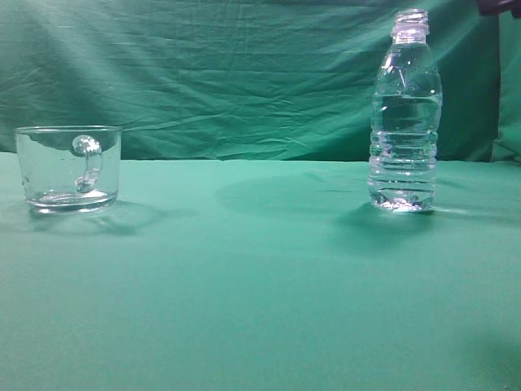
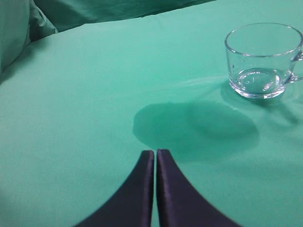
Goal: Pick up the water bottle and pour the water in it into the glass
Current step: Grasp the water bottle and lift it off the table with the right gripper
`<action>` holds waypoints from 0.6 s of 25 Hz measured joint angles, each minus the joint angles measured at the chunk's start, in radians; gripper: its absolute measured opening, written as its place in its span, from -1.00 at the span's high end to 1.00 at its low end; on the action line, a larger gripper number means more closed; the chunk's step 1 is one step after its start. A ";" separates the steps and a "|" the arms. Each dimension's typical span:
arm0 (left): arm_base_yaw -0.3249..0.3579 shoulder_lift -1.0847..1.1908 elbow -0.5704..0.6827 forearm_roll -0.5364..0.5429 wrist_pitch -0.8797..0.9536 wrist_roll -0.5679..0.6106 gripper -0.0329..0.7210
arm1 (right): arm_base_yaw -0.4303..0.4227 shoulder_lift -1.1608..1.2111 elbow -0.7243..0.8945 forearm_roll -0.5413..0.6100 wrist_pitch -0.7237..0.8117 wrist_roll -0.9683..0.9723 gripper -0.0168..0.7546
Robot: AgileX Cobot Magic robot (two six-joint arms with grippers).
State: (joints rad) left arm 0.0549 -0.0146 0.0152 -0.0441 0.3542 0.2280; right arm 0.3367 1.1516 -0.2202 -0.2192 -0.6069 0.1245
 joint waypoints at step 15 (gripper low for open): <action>0.000 0.000 0.000 0.000 0.000 0.000 0.91 | 0.001 0.346 -0.151 0.077 -0.099 0.000 -0.72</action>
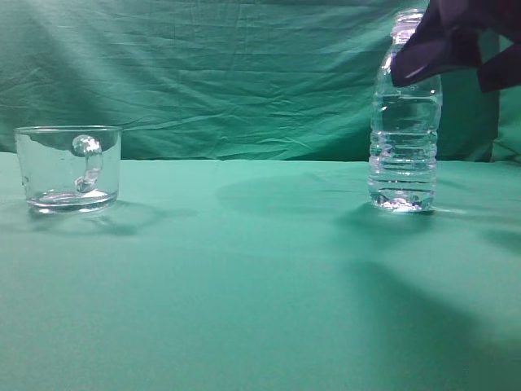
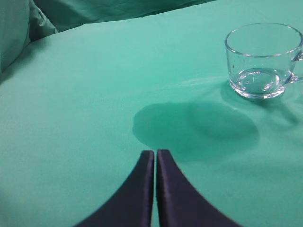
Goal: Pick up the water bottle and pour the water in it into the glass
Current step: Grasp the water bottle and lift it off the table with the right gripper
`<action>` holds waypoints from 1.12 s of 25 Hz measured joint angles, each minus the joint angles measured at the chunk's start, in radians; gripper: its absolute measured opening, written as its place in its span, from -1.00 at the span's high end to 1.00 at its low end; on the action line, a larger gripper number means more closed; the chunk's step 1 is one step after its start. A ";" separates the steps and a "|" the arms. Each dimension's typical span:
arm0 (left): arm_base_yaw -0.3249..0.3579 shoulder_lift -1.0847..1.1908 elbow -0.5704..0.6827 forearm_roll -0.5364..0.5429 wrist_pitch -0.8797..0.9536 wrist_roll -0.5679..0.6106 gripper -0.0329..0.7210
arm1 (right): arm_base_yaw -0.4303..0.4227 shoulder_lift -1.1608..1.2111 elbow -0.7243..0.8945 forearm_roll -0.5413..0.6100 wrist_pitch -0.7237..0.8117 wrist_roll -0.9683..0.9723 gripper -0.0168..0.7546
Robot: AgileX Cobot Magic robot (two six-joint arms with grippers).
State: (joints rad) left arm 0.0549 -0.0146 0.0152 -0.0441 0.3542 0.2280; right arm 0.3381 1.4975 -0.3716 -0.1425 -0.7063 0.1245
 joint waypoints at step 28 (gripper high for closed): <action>0.000 0.000 0.000 0.000 0.000 0.000 0.91 | 0.000 0.411 -0.201 0.046 -0.266 0.003 -0.26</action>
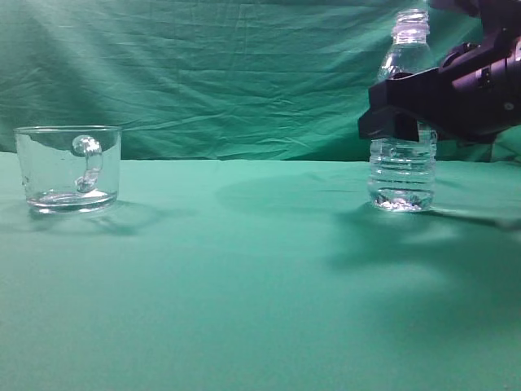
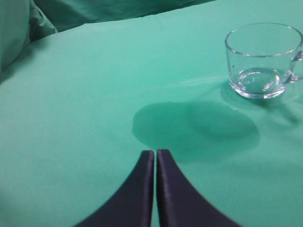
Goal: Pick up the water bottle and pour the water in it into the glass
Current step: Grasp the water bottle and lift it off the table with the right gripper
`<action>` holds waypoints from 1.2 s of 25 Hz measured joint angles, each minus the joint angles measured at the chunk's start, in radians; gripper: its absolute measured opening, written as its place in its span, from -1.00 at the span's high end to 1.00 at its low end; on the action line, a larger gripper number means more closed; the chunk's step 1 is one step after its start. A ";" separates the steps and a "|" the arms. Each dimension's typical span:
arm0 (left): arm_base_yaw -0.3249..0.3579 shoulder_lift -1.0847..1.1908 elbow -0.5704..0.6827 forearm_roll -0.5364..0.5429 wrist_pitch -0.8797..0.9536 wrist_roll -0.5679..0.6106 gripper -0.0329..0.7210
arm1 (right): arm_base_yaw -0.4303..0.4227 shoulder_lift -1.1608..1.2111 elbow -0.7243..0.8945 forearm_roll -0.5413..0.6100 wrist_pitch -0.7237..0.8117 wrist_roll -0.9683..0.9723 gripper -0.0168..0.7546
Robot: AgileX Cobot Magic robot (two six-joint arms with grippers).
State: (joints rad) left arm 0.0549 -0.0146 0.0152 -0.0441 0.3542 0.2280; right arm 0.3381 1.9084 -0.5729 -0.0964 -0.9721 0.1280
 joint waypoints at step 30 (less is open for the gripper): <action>0.000 0.000 0.000 0.000 0.000 0.000 0.91 | 0.002 -0.111 -0.028 -0.163 0.129 -0.027 0.20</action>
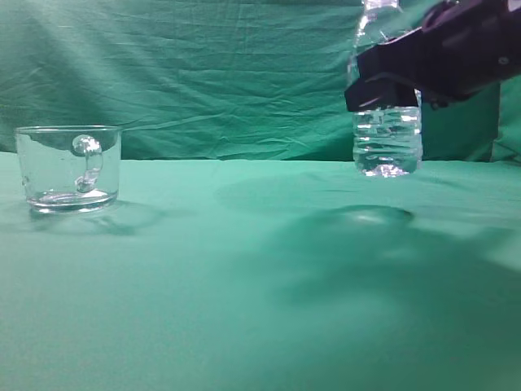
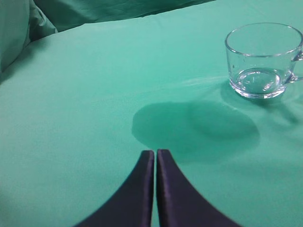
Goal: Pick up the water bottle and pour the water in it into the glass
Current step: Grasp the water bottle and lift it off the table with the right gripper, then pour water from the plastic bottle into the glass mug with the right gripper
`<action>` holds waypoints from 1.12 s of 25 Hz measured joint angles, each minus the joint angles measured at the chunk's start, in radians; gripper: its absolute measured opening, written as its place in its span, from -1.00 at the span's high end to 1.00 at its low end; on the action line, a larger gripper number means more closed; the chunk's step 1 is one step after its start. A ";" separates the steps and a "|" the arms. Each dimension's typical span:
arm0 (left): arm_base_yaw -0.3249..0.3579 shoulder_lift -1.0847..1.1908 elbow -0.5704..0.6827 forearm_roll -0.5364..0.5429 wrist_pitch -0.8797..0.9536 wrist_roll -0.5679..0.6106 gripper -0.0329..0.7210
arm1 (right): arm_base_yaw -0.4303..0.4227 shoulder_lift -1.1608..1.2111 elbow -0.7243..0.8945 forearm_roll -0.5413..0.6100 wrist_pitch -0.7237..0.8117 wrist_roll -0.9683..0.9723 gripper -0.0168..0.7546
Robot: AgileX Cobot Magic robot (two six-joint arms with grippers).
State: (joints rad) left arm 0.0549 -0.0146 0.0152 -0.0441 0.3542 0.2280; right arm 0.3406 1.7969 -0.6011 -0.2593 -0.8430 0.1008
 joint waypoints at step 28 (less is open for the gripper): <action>0.000 0.000 0.000 0.000 0.000 0.000 0.91 | 0.254 0.085 -0.669 -0.472 0.725 0.070 0.20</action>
State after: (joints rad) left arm 0.0549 -0.0146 0.0152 -0.0441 0.3542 0.2280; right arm 0.5944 1.8819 -1.2701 -0.7316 -0.1183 0.1706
